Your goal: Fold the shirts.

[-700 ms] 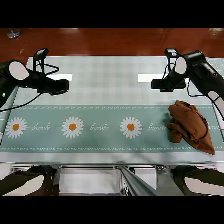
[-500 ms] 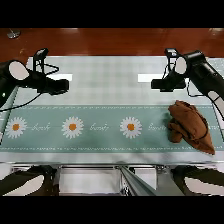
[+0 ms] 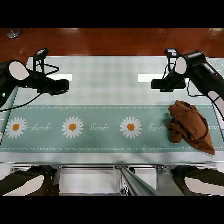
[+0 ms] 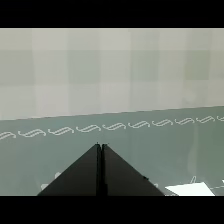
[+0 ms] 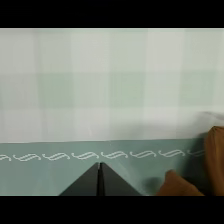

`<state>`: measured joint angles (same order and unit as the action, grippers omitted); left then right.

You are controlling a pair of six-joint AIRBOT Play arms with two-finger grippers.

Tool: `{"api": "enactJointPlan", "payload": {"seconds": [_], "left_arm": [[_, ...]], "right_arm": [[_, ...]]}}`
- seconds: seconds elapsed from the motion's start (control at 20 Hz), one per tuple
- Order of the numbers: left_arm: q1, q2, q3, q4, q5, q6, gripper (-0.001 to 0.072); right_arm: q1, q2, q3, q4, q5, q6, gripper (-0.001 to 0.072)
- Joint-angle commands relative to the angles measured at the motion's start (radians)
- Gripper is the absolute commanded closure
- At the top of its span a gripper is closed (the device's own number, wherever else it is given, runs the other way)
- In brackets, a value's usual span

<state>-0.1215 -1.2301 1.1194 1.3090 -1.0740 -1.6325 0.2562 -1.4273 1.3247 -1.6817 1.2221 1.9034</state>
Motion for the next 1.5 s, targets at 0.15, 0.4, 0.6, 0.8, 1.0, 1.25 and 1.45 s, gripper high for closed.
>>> {"api": "enactJointPlan", "payload": {"seconds": [0.15, 0.4, 0.6, 0.8, 1.0, 1.25, 1.45], "left_arm": [[0.001, -0.001, 0.0, 0.0, 0.026, 0.0, 0.0682], [0.001, -0.024, 0.0, 0.002, 0.237, 0.0, 0.0547], [0.033, -0.027, 0.048, 0.074, 0.158, 0.035, 0.0005], [0.086, 0.063, 0.055, 0.063, -0.012, 0.135, 0.0006], [0.054, 0.374, -0.184, -0.113, 0.056, 0.158, 0.0006], [-0.044, 0.562, -0.497, -0.136, 0.09, 0.065, 0.0006], [-0.047, 0.512, -0.531, -0.136, 0.124, 0.038, 0.0006]], "right_arm": [[0.0, 0.0, 0.0, -0.003, -0.003, 0.0, 0.0672], [0.0, 0.0, 0.009, -0.053, -0.053, 0.016, 0.0472], [-0.001, 0.067, 0.114, -0.209, 0.129, -0.079, 0.0192], [-0.166, 0.317, 0.011, -0.341, 0.237, 0.006, 0.0192], [-0.357, 0.679, -0.406, -0.273, 0.098, 0.056, 0.0151], [-0.511, 0.699, -0.753, 0.088, -0.095, -0.119, 0.0083], [-0.512, 0.528, -0.749, 0.085, -0.19, -0.139, 0.0082]]}}
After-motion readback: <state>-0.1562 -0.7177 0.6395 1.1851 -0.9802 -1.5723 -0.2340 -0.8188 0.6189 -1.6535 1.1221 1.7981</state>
